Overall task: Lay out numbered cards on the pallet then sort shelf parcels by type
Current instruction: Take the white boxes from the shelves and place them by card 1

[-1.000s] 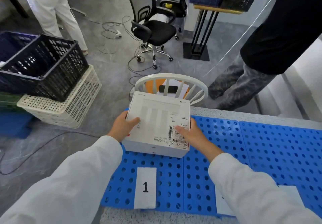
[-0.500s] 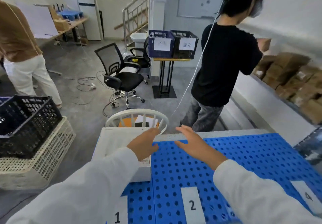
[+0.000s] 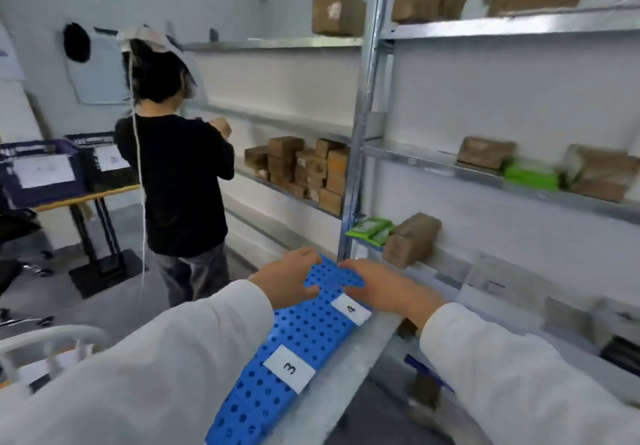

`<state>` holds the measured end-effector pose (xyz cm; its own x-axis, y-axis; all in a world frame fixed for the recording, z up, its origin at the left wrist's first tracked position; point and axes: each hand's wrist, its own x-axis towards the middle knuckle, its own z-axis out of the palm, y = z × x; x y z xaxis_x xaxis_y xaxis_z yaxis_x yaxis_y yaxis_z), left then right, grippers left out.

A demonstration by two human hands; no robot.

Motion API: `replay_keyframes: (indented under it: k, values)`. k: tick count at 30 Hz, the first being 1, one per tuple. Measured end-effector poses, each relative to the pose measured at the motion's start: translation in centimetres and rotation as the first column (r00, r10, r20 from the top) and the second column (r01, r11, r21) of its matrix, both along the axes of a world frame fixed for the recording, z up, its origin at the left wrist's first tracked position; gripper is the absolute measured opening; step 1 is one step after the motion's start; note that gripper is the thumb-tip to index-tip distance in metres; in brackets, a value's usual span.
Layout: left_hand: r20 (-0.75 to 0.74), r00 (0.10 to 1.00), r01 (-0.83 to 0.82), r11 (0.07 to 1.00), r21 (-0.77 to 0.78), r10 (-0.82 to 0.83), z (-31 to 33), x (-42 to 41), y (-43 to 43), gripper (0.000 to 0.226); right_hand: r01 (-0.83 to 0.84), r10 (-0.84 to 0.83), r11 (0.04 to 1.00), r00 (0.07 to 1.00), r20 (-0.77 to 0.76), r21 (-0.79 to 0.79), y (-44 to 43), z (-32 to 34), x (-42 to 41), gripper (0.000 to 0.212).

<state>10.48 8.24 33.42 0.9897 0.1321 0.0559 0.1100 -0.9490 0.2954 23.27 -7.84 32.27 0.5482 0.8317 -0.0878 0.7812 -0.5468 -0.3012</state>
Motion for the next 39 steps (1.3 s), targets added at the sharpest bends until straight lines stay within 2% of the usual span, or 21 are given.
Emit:
replay_keyframes:
  k: [4, 7, 11, 17, 25, 34, 39]
  values:
    - [0.053, 0.988, 0.144, 0.989, 0.013, -0.145, 1.2, 6.2, -8.3, 0.039, 0.199, -0.198, 0.980, 0.976, 0.087, -0.005, -10.8, 1.5, 2.9, 0.054]
    - [0.050, 0.967, 0.249, 0.968, 0.026, -0.250, 1.9, 10.4, -14.9, 0.041, 0.344, -0.346, 0.938, 0.935, 0.073, 0.040, -18.6, 2.1, 3.2, 0.054]
    - [0.063, 0.943, 0.327, 0.945, 0.025, -0.328, 1.9, 14.6, -22.4, 0.048, 0.450, -0.453, 0.891, 0.888, 0.084, 0.055, -26.4, 2.3, 2.9, 0.055]
    - [0.096, 0.895, 0.439, 0.899, -0.007, -0.436, -0.2, 17.1, -31.6, 0.044, 0.536, -0.530, 0.844, 0.831, 0.170, 0.015, -34.0, 2.0, 2.5, 0.058]
    - [0.056, 0.887, 0.461, 0.886, -0.059, -0.458, -1.7, 19.9, -34.0, 0.045, 0.582, -0.585, 0.811, 0.802, 0.118, 0.062, -36.9, 0.7, 4.6, 0.058]
    - [0.097, 0.877, 0.471, 0.882, 0.020, -0.470, -1.7, 26.8, -32.9, 0.043, 0.587, -0.585, 0.809, 0.798, 0.147, 0.030, -34.7, -0.4, 11.3, 0.060]
    - [0.103, 0.865, 0.493, 0.870, 0.012, -0.492, -2.0, 31.8, -31.4, 0.043, 0.621, -0.618, 0.784, 0.779, 0.107, 0.001, -33.8, -0.9, 16.2, 0.059]
